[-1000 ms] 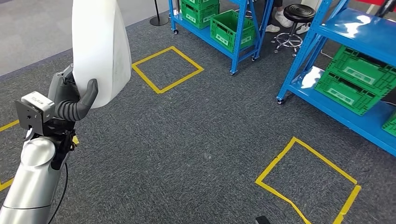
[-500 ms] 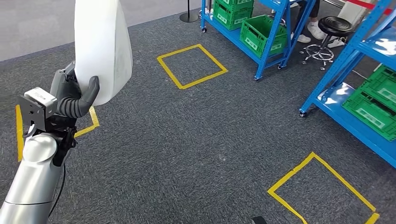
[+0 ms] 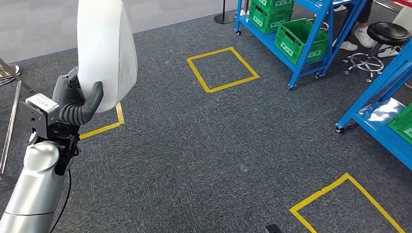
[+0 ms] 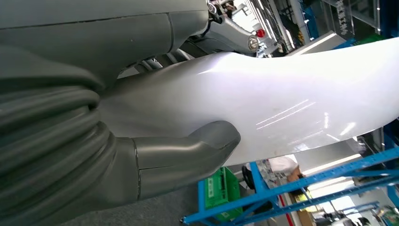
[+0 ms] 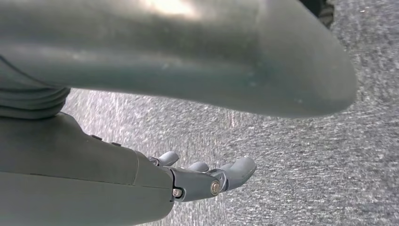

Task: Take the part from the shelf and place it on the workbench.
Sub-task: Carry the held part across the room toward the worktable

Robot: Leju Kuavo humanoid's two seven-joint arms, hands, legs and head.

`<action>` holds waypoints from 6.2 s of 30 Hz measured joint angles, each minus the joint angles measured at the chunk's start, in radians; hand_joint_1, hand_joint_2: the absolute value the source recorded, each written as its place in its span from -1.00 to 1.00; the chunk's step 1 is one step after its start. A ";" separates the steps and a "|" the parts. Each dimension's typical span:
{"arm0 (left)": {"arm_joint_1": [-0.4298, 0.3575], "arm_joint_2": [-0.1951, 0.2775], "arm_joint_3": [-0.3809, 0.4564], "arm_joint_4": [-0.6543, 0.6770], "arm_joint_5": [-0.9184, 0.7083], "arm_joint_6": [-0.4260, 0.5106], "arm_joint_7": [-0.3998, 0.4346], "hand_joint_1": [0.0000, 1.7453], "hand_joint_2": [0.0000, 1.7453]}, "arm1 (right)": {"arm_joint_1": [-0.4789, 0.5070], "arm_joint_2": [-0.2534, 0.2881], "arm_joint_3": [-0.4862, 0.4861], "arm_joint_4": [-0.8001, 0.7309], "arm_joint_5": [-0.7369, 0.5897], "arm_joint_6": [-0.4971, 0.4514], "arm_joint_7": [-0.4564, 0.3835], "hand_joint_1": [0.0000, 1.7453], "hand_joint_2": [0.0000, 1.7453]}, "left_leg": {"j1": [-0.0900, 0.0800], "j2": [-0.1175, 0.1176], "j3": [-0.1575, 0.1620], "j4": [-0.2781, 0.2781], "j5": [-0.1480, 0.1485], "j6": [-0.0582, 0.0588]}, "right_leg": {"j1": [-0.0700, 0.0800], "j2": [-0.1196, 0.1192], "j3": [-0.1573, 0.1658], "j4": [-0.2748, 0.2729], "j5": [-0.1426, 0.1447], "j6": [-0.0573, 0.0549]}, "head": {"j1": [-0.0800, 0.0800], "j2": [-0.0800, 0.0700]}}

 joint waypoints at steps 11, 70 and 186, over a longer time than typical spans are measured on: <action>-0.002 0.031 0.004 -0.001 0.006 0.000 -0.006 1.00 1.00 | -0.006 0.000 0.000 0.000 0.009 0.001 -0.003 -1.00 -1.00 | -0.007 0.035 0.131 -0.240 0.108 0.045 | 0.006 -0.066 -0.003 0.028 -0.030 0.040 | 0.003 0.000; -0.085 -0.008 -0.030 0.143 -0.013 -0.005 -0.014 1.00 1.00 | -0.005 0.019 -0.030 0.000 0.022 -0.003 -0.008 -1.00 -1.00 | -0.018 0.063 0.132 -0.243 0.113 0.041 | 0.012 -0.084 -0.003 0.012 -0.006 0.018 | 0.002 0.000; -0.065 0.001 -0.004 0.134 -0.109 0.033 0.078 1.00 1.00 | -0.008 0.021 -0.080 0.000 0.020 0.004 0.034 -1.00 -1.00 | 0.000 -0.050 0.126 -0.250 0.131 0.030 | -0.002 0.043 -0.020 0.017 0.011 0.030 | 0.010 0.000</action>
